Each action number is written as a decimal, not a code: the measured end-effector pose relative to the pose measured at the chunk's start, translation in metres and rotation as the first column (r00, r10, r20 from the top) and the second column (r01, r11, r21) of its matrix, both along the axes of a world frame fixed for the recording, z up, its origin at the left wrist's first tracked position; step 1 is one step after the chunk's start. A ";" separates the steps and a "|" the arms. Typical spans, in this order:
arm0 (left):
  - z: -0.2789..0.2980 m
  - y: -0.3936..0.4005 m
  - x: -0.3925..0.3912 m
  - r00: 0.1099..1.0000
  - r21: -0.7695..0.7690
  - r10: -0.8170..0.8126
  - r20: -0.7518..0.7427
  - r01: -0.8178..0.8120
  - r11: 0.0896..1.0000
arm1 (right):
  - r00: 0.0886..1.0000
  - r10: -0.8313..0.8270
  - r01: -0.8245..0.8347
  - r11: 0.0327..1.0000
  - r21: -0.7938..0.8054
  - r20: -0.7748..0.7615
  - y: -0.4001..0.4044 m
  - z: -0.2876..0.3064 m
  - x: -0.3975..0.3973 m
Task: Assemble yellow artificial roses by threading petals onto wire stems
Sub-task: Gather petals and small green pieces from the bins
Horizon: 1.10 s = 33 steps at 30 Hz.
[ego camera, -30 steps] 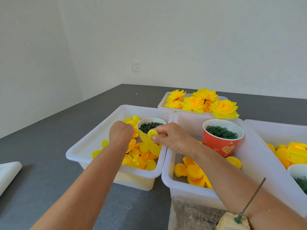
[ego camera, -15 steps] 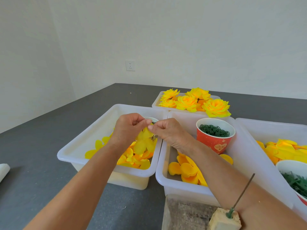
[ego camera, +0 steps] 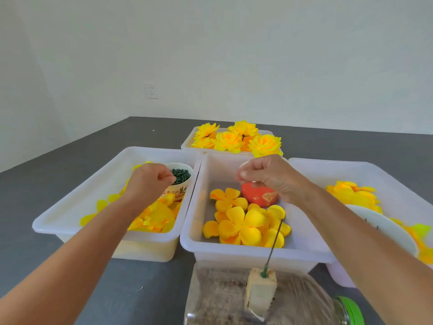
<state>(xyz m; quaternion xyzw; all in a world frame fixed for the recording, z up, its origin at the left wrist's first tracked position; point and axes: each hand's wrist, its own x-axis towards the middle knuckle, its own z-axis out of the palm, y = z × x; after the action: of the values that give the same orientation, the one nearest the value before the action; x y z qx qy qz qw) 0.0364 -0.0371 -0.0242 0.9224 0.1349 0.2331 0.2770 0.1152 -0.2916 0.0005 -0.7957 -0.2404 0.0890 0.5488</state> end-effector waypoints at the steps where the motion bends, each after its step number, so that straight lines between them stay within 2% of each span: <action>1: 0.004 -0.004 0.001 1.000 0.013 -0.012 0.027 0.012 1.000 | 0.999 -0.012 0.015 0.996 -0.084 0.033 -0.005 -0.005 0.000; 3: 0.015 -0.014 0.006 0.997 0.087 -0.054 0.056 0.049 0.995 | 0.992 0.028 0.010 0.952 -0.307 0.120 -0.009 -0.013 -0.001; 6: 0.031 -0.038 0.018 0.983 0.148 -0.167 0.076 0.154 0.977 | 0.958 0.181 -0.002 0.779 -0.627 0.222 -0.001 -0.021 -0.008; 8: 0.032 -0.056 0.026 0.968 0.179 -0.242 0.064 0.227 0.957 | 0.927 0.262 0.038 0.646 -0.762 0.268 0.006 -0.027 -0.011; 10: 0.025 -0.070 0.032 0.953 0.215 -0.301 0.029 0.288 0.933 | 0.918 0.270 0.082 0.588 -0.805 0.291 0.009 -0.031 -0.012; 12: 0.014 -0.081 0.036 0.937 0.183 -0.350 0.015 0.341 0.922 | 0.944 0.223 0.052 0.627 -0.777 0.243 0.006 -0.034 -0.009; 14: 0.004 -0.087 0.038 0.923 0.115 -0.385 0.007 0.382 0.917 | 0.964 0.178 0.009 0.718 -0.696 0.196 0.001 -0.033 -0.007; 17: -0.001 -0.087 0.038 0.927 0.019 -0.372 0.039 0.371 0.928 | 0.980 0.056 0.036 0.891 -0.453 0.189 -0.005 -0.029 -0.005; 20: 0.001 -0.083 0.037 0.938 -0.093 -0.344 0.051 0.347 0.933 | 0.980 0.012 0.034 0.974 -0.226 0.199 -0.006 -0.025 -0.006; 23: 0.001 -0.080 0.036 0.922 -0.234 -0.381 0.069 0.386 0.893 | 0.970 -0.040 0.066 0.993 -0.100 0.242 -0.005 -0.026 -0.007; 27: 0.002 -0.079 0.032 0.899 -0.298 -0.420 0.124 0.438 0.848 | 0.990 0.035 -0.026 0.998 -0.064 0.139 -0.006 -0.027 -0.009; 30: 0.004 -0.079 0.029 0.868 -0.379 -0.455 0.199 0.496 0.781 | 0.987 0.041 -0.034 0.998 -0.049 0.153 -0.005 -0.028 -0.010; 33: 0.006 -0.076 0.028 0.830 -0.502 -0.490 0.267 0.554 0.664 | 1.000 0.003 -0.005 0.992 0.126 0.016 -0.006 -0.026 -0.011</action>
<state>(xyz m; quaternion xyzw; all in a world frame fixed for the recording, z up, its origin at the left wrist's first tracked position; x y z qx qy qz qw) 0.0647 -0.1132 -0.0185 0.7848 -0.0885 0.1436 0.5964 0.1046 -0.2977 -0.0260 -0.7597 -0.2515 0.0685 0.5958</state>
